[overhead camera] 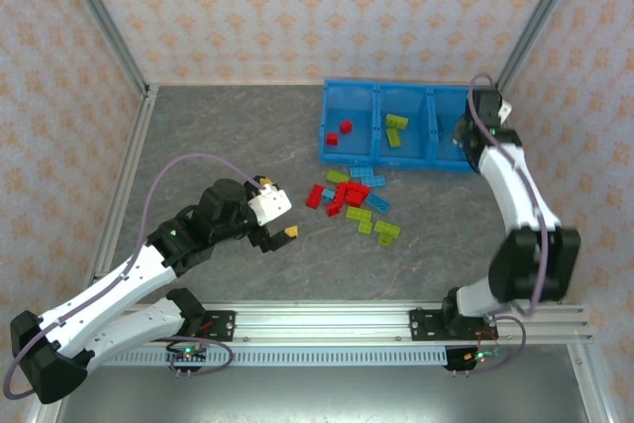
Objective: Sort the legos into containers by color
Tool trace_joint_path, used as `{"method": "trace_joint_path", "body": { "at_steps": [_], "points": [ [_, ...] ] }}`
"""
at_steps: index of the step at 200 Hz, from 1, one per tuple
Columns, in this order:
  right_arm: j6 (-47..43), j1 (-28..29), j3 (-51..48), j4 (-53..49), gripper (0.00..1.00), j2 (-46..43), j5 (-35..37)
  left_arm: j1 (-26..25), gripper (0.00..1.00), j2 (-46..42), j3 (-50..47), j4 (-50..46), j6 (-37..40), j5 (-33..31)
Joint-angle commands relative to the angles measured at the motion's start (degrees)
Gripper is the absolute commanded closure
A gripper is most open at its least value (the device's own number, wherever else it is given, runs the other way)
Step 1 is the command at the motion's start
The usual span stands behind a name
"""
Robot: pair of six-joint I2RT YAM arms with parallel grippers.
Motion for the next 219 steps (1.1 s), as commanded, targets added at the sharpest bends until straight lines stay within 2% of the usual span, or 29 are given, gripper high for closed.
{"method": "trace_joint_path", "body": {
  "at_steps": [1, 17, 31, 45, 62, 97, 131, 148, 177, 196, 219],
  "points": [
    [-3.8, -1.7, 10.8, -4.3, 0.88, 12.3, -1.3, 0.5, 0.00, -0.9, 1.4, -1.0, 0.2, -1.3],
    [-3.6, -2.5, 18.3, -7.4, 0.82, 19.8, -2.7, 0.5, 0.00, -0.9, 1.5, -1.0, 0.1, -1.8],
    [-3.3, -2.8, 23.0, -10.1, 0.66, 23.9, -3.8, 0.6, 0.00, -1.0, 1.5, -0.8, 0.1, -2.4],
    [-3.1, -2.8, 26.1, -12.2, 0.54, 25.4, -4.4, 0.6, 0.00, -1.0, 1.4, -0.9, -0.1, -2.7],
    [-2.0, -2.8, 26.6, -14.3, 0.50, 23.9, -5.0, 0.6, 0.00, -0.7, 2.1, -1.1, -1.0, -3.3],
    [2.3, -2.8, 13.5, -11.3, 0.49, 11.8, -10.6, 0.6, 0.00, 1.4, 3.4, 0.5, -8.1, -5.4],
    [9.5, -2.0, -3.6, -7.6, 0.49, -4.7, -24.2, 1.4, 0.00, 5.9, 7.3, 0.1, -17.3, -6.7],
    [9.8, 1.8, -8.6, -9.8, 0.47, -13.0, -28.8, 1.3, 0.00, 9.4, 12.1, -2.8, -24.5, -6.9],
    [9.2, 14.0, -12.7, -15.7, 0.38, -24.8, -30.9, 1.3, 0.00, 18.5, 18.5, -9.1, -38.3, -10.0],
    [12.0, 20.6, -14.4, -17.5, 0.33, -29.5, -32.1, 1.3, 0.10, 24.8, 21.1, -11.6, -44.2, -12.8],
    [16.7, 27.4, -15.2, -16.5, 0.31, -32.0, -31.9, 1.3, 0.21, 34.7, 25.6, -14.7, -46.3, -12.8]
  ]
}}
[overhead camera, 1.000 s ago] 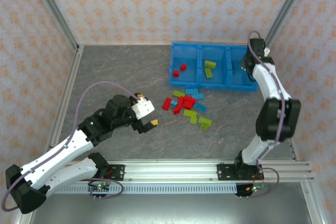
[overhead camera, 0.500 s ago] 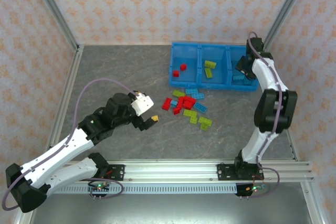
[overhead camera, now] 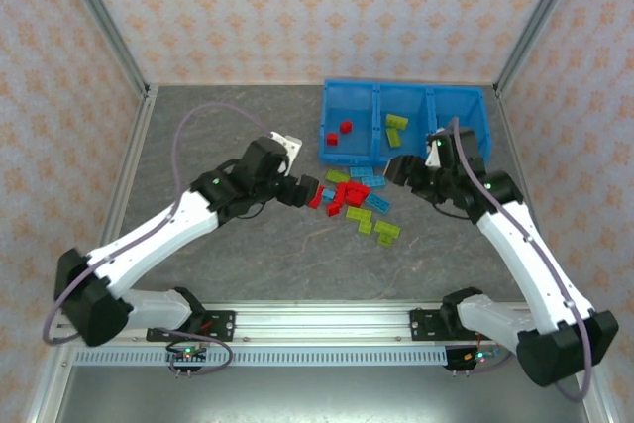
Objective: Sort the legos into containers by color
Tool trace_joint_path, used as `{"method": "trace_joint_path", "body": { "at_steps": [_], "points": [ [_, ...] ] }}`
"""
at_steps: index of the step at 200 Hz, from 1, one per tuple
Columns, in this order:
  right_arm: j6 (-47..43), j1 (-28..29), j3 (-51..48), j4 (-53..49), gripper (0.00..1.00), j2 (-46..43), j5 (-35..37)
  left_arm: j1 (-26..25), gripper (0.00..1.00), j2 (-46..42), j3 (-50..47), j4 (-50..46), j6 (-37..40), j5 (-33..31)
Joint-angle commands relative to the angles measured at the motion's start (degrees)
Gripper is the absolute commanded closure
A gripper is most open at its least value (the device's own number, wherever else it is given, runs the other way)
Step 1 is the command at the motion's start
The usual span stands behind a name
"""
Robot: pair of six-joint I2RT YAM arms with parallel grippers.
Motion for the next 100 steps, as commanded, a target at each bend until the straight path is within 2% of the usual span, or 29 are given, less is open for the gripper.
{"method": "trace_joint_path", "body": {
  "at_steps": [1, 28, 61, 77, 100],
  "points": [
    [5.5, 5.1, -1.4, -1.6, 0.31, -1.9, -1.5, 0.3, 0.21, 8.0, 3.9, -7.0, -7.5, -2.7],
    [7.8, 11.1, -0.2, -1.0, 0.30, -0.9, -0.7, 0.3, 0.28, 17.9, 6.7, -6.0, -6.1, -1.0],
    [7.8, 11.4, 0.7, -3.9, 0.30, -0.2, 3.0, 0.4, 0.31, 26.0, 9.4, -4.8, -4.0, -2.8],
    [8.4, 11.3, 0.7, -3.8, 0.30, -0.2, 3.1, 0.7, 0.36, 29.1, 10.6, -4.4, -3.5, -2.5],
    [9.2, 11.4, 0.6, -3.1, 0.30, -0.1, 2.5, 0.8, 0.37, 32.6, 12.4, -4.1, -3.3, -1.9]
  ]
}}
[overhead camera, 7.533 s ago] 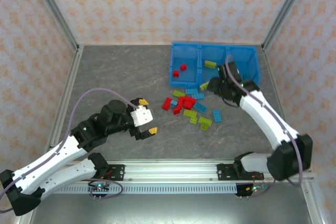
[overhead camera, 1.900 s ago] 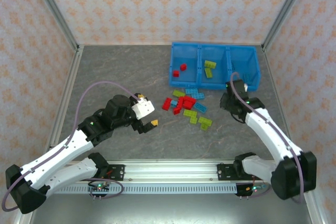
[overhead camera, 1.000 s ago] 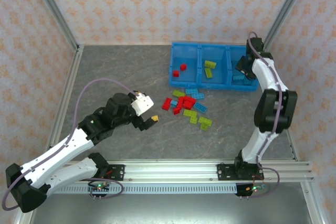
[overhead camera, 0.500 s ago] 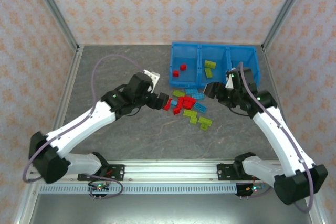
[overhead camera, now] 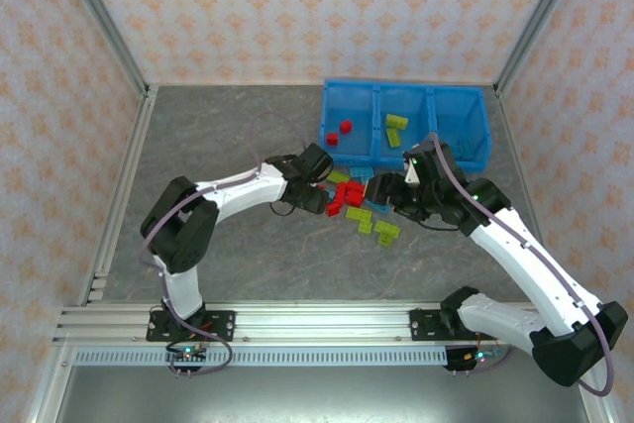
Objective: Sort the legos into containers by color
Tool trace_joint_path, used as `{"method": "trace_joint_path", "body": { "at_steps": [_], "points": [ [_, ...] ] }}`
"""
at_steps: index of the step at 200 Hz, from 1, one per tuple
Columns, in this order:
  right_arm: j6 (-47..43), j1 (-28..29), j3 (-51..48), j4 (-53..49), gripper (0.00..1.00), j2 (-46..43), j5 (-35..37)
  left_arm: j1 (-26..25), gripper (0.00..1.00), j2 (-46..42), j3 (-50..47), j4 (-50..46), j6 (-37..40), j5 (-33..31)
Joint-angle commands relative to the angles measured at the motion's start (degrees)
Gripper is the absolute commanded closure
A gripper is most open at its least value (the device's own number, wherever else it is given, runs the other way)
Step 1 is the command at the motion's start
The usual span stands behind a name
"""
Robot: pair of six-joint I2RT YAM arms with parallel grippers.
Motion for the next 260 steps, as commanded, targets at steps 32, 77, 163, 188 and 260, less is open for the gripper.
{"method": "trace_joint_path", "body": {
  "at_steps": [32, 77, 163, 188, 260],
  "points": [
    [2.6, 0.2, 1.0, -0.3, 0.30, -0.2, 1.7, 0.8, 0.41, 6.8, 5.6, -0.8, 0.9, -2.9],
    [3.4, 0.2, 0.6, -0.4, 0.30, -0.2, 2.0, 0.8, 0.58, 9.7, 6.0, -0.2, 0.9, -1.6],
    [4.8, 0.3, 0.8, 0.4, 0.30, -1.7, 7.3, 0.2, 0.78, -15.0, -1.9, 2.5, -3.0, 2.6],
    [6.2, 0.3, -0.3, 0.6, 0.30, -3.4, 8.5, 0.4, 0.78, -12.3, 6.8, 0.9, -1.2, -3.0],
    [7.4, 0.2, -1.0, -1.8, 0.30, -6.0, 10.5, 4.4, 0.73, 18.0, 45.3, -6.3, 3.4, -5.8]
  ]
}}
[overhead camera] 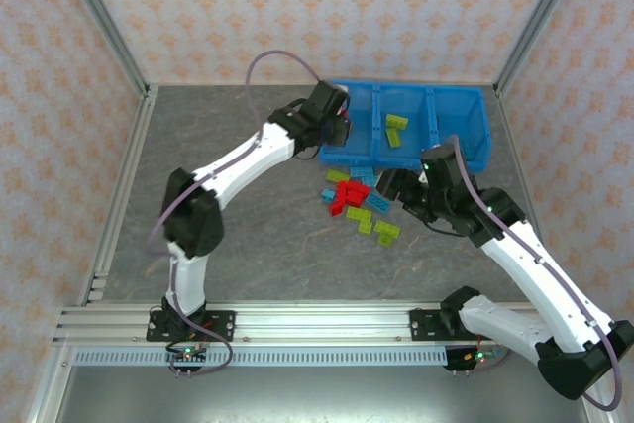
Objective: Sort the legos into containers by color
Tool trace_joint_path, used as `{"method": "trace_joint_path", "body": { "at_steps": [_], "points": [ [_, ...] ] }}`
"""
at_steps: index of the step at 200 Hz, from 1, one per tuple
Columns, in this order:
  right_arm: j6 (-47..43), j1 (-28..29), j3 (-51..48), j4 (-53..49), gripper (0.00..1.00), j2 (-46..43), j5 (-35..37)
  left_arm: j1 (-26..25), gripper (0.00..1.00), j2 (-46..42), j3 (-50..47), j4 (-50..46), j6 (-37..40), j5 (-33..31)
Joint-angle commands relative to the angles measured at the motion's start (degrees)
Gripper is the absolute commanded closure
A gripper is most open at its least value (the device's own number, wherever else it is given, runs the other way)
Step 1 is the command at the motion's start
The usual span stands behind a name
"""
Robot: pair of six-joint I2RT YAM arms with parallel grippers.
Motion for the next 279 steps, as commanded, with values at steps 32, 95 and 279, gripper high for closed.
{"method": "trace_joint_path", "body": {
  "at_steps": [32, 95, 279],
  "points": [
    [1.5, 0.3, -0.8, -2.7, 0.28, -1.5, 3.8, 2.0, 0.62, 16.1, 24.1, -10.2, 4.3, -2.2],
    [0.7, 0.2, -4.0, -4.3, 0.22, -0.8, 9.5, 1.6, 0.46, 6.3, 20.9, -10.9, 3.6, 0.6],
    [5.7, 4.4, -17.3, 12.8, 0.32, 28.8, 12.6, -8.4, 0.07, -59.7, -50.3, -10.9, 44.9, 24.8]
  ]
}}
